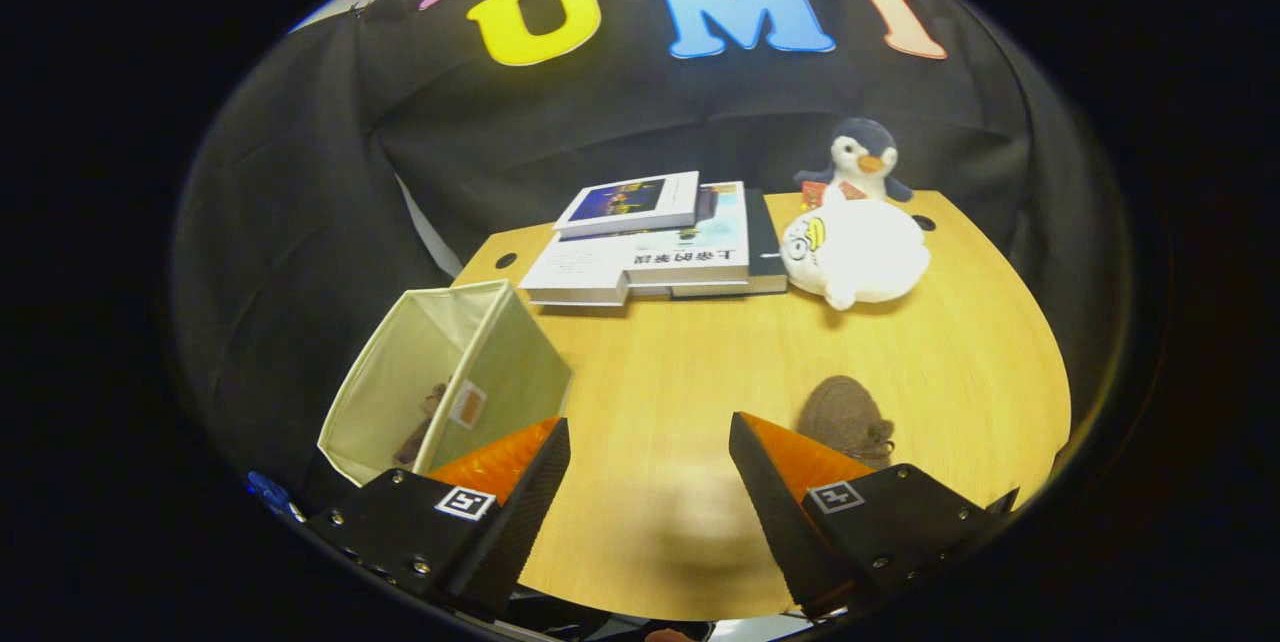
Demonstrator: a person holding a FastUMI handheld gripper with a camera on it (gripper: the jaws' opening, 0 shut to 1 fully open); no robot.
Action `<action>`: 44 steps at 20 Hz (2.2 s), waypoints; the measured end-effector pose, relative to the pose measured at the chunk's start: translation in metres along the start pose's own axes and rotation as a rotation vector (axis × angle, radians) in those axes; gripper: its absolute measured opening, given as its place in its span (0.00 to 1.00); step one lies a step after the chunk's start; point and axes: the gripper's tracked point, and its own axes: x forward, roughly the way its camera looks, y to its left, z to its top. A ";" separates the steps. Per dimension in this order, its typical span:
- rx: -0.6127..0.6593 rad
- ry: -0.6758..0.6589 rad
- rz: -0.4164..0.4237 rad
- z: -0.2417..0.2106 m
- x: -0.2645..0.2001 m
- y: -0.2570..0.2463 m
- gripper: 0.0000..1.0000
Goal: Open the storage box then place both shoes into the box .Put the left shoe in first, then the right shoe, with the right side of both shoes facing outward in a uniform manner.
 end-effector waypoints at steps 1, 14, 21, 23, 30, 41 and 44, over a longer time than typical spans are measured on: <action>0.016 0.001 -0.013 -0.001 -0.002 -0.014 0.98; 0.063 0.063 -0.156 -0.040 -0.010 -0.144 0.98; 0.017 0.167 -0.179 -0.080 0.006 -0.177 0.98; 0.019 0.190 -0.173 -0.087 0.012 -0.180 0.98; 0.038 0.263 -0.151 -0.104 0.032 -0.186 0.88; 0.205 0.279 -0.214 -0.102 0.037 -0.186 0.01; 0.292 0.263 -0.179 -0.094 0.032 -0.171 0.01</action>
